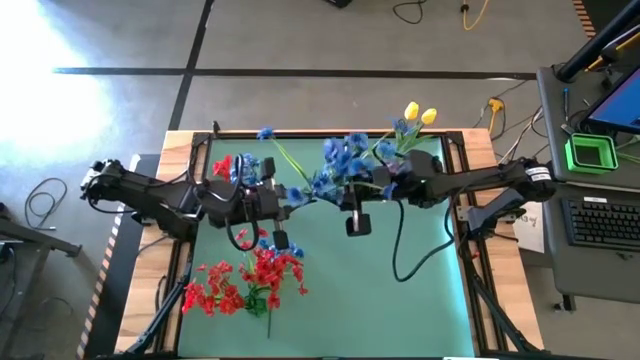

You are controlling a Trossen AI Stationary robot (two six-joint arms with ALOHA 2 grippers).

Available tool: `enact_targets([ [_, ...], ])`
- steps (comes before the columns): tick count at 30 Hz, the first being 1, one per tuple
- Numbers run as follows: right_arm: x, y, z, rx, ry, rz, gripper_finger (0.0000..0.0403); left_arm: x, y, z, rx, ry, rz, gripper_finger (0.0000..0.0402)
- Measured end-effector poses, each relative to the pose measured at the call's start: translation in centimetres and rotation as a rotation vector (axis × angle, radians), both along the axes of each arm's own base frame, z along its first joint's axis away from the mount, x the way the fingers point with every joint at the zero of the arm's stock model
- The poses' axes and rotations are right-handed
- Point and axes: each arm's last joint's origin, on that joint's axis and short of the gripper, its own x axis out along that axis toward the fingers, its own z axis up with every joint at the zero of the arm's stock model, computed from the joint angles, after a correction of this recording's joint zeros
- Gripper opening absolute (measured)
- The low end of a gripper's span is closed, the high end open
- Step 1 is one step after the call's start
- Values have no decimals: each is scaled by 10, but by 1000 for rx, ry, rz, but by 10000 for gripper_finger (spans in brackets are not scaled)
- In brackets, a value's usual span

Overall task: Sort flowers into vase by color
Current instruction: Put the top blue flower into the red vase

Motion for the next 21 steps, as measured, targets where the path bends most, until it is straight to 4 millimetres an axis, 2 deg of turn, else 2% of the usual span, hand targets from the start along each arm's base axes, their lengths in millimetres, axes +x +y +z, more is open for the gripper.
enact_targets([
  [7, 2, -3, -7, 3, 88, -99, 161, -2, 2, 1, 5, 2, 69, 0],
  [12, 2, -3, -7, 6, 92, -106, 174, -2, 3, -3, 8, 38, 94, 0],
  [16, 1, -4, -7, 13, 100, -137, 130, -3, 3, -4, 9, 46, 97, 0],
  [21, 0, -4, -7, 17, 119, -143, 37, -6, 5, -2, -7, 37, 130, 6],
])
